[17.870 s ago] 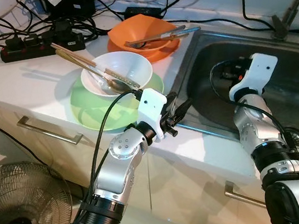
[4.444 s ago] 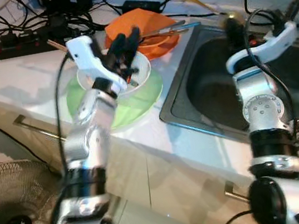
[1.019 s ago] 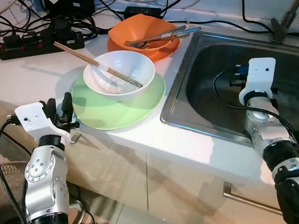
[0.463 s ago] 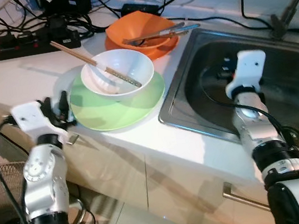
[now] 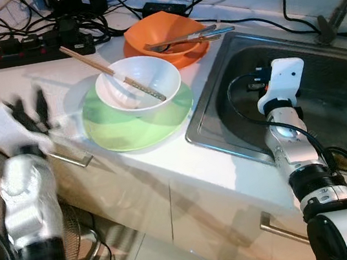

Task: Kitchen organization

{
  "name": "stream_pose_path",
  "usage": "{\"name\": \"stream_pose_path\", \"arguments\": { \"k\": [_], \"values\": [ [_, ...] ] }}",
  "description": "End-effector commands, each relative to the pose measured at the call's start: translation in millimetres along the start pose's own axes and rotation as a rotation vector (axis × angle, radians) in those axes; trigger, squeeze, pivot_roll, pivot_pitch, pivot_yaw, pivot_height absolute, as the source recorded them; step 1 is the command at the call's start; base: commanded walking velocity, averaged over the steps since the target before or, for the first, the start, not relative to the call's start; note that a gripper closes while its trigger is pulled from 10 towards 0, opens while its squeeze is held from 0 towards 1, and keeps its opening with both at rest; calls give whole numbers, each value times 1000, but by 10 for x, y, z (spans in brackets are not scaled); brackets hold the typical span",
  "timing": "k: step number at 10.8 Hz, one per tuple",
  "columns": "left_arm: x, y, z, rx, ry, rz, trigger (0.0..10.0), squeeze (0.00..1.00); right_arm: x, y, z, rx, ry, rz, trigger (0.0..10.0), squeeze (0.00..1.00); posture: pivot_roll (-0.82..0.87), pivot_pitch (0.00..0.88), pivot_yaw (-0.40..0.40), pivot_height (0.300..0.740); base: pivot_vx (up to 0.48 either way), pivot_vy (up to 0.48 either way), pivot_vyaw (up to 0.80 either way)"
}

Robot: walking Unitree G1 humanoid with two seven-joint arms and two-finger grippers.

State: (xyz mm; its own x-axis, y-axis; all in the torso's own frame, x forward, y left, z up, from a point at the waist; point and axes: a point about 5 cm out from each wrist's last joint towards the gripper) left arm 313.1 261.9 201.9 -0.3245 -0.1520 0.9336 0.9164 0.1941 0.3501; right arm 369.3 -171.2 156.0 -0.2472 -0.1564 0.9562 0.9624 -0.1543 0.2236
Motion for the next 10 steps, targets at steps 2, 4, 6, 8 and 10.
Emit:
{"name": "stream_pose_path", "arguments": {
  "k": [2, 4, 6, 8, 10],
  "values": [
    [57, 29, 11, 3, -28, -9, 10000, 0, 3, -16, -42, -8, 1, -8, 10000, 0, 132, 90, -46, 740, 0, 0, 0],
    [305, 265, -236, -152, -278, -25, 10000, 0, -57, -48, -30, -20, 4, 14, 10000, 0, 136, 100, -41, 740, 0, 0, 0],
    [367, 404, -371, -205, -353, -23, 10000, 302, -71, -58, -18, -21, 6, 18, 10000, 0, 131, 100, -36, 740, 0, 0, 0],
    [443, 527, -465, -244, -370, -12, 10000, 0, -90, -70, -20, -25, 5, 24, 10000, 0, 123, 98, -27, 740, 0, 0, 0],
    [477, 544, -479, -252, -409, -14, 10000, 0, -86, -74, -30, -30, 5, 22, 10000, 0, 123, 100, -29, 740, 0, 0, 0]
  ]
}}
Point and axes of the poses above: a point about 5 cm out from each wrist's last joint towards the gripper, its own y axis pointing out of the wrist towards the gripper, its own x axis along the axis of the wrist's last joint, z = x × y, and after that the axes turned 13 degrees about y, right-handed
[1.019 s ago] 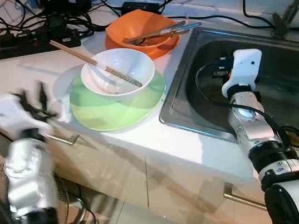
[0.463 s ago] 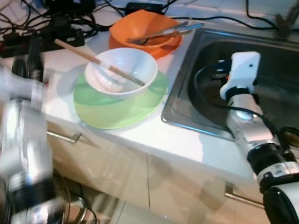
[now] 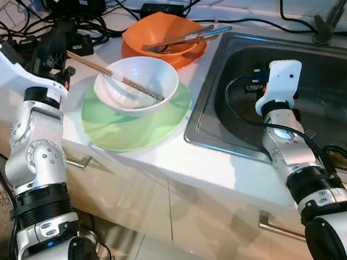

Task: Kitchen organization

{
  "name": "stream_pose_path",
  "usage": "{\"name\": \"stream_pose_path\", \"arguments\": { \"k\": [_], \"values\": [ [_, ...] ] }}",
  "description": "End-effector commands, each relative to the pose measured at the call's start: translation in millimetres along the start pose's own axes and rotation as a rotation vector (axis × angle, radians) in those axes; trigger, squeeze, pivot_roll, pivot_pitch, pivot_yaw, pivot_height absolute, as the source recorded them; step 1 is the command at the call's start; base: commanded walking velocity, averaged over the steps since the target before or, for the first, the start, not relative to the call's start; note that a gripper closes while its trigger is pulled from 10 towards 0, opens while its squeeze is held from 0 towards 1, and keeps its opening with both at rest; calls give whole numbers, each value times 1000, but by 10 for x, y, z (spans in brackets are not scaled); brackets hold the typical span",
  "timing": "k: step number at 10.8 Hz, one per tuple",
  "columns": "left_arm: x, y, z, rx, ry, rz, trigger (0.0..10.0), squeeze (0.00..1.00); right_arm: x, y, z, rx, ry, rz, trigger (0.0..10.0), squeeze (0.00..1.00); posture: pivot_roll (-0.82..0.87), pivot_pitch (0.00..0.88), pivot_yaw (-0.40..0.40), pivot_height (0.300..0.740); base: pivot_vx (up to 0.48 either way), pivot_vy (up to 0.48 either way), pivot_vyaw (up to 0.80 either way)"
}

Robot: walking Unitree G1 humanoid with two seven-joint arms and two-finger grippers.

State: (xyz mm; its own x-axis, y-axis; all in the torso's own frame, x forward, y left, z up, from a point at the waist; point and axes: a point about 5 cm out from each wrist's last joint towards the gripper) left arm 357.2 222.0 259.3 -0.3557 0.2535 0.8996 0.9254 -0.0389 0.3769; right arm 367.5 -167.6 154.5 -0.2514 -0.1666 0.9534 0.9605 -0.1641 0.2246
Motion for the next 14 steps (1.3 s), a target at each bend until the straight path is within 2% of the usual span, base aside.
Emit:
{"name": "stream_pose_path", "arguments": {
  "k": [1, 2, 3, 5, 6, 7, 9, 12, 14],
  "values": [
    [32, -3, -20, -1, -33, -7, 10000, 0, -75, -49, -64, -20, -9, 29, 10000, 0, 126, 101, -32, 740, 0, 0, 0],
    [66, -34, 10, 19, -54, -14, 10000, 871, -78, -46, -61, -19, -11, 32, 10000, 0, 129, 102, -33, 740, 0, 0, 0],
    [75, -60, 34, 37, -70, -15, 10000, 1000, -79, -45, -57, -19, -10, 33, 10000, 0, 131, 101, -34, 740, 0, 0, 0],
    [34, -180, 72, 68, -81, 11, 10000, 1000, -93, -50, -45, -15, -10, 40, 10000, 0, 136, 101, -38, 740, 0, 0, 0],
    [7, -199, 78, 72, -84, 24, 10000, 686, -94, -49, -44, -13, -11, 42, 10000, 0, 136, 101, -40, 740, 0, 0, 0],
    [-26, -207, 86, 78, -85, 42, 10000, 0, -96, -48, -44, -12, -12, 44, 10000, 0, 135, 101, -39, 740, 0, 0, 0],
    [-145, -194, 54, 56, -127, 94, 10000, 0, -101, -48, -44, -13, -13, 46, 10000, 0, 134, 99, -38, 740, 0, 0, 0],
    [-272, -11, 10, 24, -204, 138, 10000, 0, -105, -52, -43, -14, -13, 46, 10000, 0, 122, 92, -31, 740, 0, 0, 0],
    [-298, 63, -1, 12, -227, 148, 10000, 0, -99, -54, -61, -18, -14, 44, 10000, 0, 117, 94, -30, 740, 0, 0, 0]
  ]
}}
Point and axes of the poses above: a point about 5 cm out from each wrist's last joint towards the gripper, its own y axis pointing out of the wrist towards the gripper, its own x axis along the axis of the wrist's last joint, z = x × y, and after that the axes turned 13 degrees about y, right-handed
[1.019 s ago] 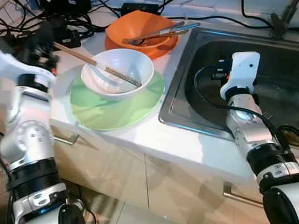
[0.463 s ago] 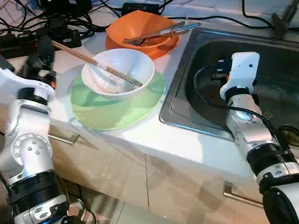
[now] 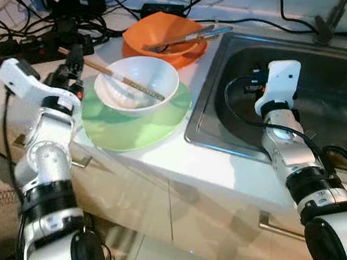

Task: Kitchen organization

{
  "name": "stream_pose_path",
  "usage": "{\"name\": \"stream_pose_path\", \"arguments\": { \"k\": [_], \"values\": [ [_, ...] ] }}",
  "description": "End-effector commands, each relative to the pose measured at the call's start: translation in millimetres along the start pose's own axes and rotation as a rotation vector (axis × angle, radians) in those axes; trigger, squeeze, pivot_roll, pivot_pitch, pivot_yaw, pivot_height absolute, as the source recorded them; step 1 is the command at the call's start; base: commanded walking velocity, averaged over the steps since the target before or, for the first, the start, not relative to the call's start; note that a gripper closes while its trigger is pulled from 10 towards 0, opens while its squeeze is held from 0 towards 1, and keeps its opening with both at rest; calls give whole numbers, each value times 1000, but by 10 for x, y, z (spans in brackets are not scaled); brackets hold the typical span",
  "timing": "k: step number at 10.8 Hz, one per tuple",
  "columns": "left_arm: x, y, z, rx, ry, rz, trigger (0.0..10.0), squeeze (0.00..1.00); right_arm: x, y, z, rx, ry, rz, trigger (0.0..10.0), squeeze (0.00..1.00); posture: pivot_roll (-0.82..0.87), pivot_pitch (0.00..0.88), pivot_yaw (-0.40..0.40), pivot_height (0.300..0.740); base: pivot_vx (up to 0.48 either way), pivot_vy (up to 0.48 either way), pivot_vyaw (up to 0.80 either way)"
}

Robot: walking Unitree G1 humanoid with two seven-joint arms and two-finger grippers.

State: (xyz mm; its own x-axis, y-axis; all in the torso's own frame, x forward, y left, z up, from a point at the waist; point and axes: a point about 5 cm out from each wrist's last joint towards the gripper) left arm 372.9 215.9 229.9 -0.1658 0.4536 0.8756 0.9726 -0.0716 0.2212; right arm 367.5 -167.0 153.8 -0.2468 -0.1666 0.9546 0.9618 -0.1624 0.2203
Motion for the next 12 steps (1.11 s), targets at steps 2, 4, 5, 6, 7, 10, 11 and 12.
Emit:
{"name": "stream_pose_path", "arguments": {
  "k": [2, 4, 5, 6, 7, 10, 11, 12],
  "values": [
    [51, 72, -20, -18, -21, -15, 10000, 0, -90, -50, -64, -17, -13, 39, 10000, 0, 116, 95, -30, 740, 0, 0, 0],
    [53, 101, -1, -14, -29, -11, 10000, 0, -95, -53, -59, -14, -13, 42, 10000, 0, 118, 95, -31, 740, 0, 0, 0],
    [53, 139, 24, -7, -40, 2, 10000, 0, -97, -50, -54, -13, -13, 45, 10000, 0, 118, 95, -33, 740, 0, 0, 0],
    [48, 159, 52, 7, -51, 15, 10000, 0, -97, -50, -46, -11, -13, 46, 10000, 0, 114, 95, -32, 740, 0, 0, 0],
    [60, 195, 82, 16, -47, 20, 10000, 0, -94, -49, -42, -10, -13, 46, 10000, 0, 113, 95, -31, 740, 0, 0, 0],
    [57, 234, 73, 13, -50, 25, 1451, 0, -108, -61, -45, -13, -14, 50, 10000, 0, 110, 95, -28, 740, 0, 0, 0],
    [45, 240, 72, 9, -51, 26, 0, 0, -113, -66, -44, -14, -14, 52, 10000, 0, 109, 97, -29, 740, 0, 0, 0],
    [42, 241, 75, 7, -50, 28, 0, 0, -118, -70, -43, -14, -15, 54, 10000, 0, 111, 98, -28, 740, 0, 0, 0]
  ]
}}
Point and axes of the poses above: a point about 5 cm out from each wrist's last joint towards the gripper, its own y axis pointing out of the wrist towards the gripper, its own x axis along the axis of the wrist's last joint, z = x × y, and after that the axes turned 13 degrees about y, right-handed
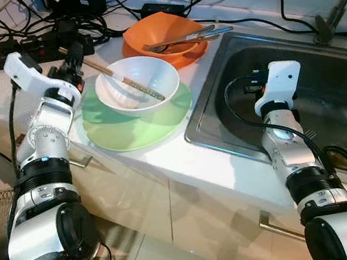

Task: Kitchen organization

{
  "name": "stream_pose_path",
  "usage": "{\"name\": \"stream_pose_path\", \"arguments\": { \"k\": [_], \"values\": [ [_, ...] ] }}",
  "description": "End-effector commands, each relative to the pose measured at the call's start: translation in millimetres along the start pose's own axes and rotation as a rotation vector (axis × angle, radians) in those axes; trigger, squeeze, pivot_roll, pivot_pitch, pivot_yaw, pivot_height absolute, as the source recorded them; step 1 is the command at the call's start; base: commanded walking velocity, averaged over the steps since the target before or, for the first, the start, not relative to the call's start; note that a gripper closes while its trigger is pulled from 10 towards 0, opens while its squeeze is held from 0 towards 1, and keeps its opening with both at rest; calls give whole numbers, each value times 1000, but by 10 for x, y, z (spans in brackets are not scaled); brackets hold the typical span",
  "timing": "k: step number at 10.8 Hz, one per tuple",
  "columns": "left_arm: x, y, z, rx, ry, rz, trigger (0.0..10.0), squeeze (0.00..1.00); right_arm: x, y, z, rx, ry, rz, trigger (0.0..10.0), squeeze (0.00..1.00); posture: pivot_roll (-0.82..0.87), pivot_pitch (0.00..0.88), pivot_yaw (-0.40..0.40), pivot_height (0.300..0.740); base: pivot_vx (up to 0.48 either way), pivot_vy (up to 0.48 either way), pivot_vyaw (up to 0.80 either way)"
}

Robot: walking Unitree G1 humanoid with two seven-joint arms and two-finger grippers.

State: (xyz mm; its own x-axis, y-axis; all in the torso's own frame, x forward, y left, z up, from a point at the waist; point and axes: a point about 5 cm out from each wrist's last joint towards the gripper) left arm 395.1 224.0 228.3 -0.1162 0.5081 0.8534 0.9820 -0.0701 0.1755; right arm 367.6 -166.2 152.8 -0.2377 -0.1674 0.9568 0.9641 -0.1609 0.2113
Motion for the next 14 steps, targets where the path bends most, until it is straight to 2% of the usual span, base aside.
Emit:
{"name": "stream_pose_path", "arguments": {
  "k": [1, 8, 11, 14],
  "values": [
    [54, 33, -41, -17, 17, -12, 0, 0, -116, -68, -44, -14, -15, 48, 10000, 0, 113, 98, -29, 740, 0, 0, 0],
    [38, -15, -74, -48, 14, -37, 0, 0, -134, -69, -38, -16, -16, 57, 10000, 0, 115, 94, -31, 740, 0, 0, 0],
    [109, -42, -108, -73, 19, -67, 0, 0, -136, -69, -37, -15, -17, 59, 10000, 0, 117, 88, -32, 740, 0, 0, 0],
    [280, -114, -213, -129, -39, -179, 0, 0, -138, -67, -26, -12, -18, 59, 10000, 0, 119, 80, -33, 740, 0, 0, 0]
  ]
}}
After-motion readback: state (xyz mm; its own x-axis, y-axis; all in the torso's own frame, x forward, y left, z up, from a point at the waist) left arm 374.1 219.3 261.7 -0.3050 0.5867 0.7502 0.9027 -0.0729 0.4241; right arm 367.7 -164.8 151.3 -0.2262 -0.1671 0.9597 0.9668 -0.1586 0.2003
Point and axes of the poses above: a point about 5 cm out from each wrist's last joint towards the gripper, its own y axis pointing out of the wrist towards the gripper, its own x axis along the axis of the wrist's last joint, z = x × y, and after that the axes turned 13 degrees about y, right-handed
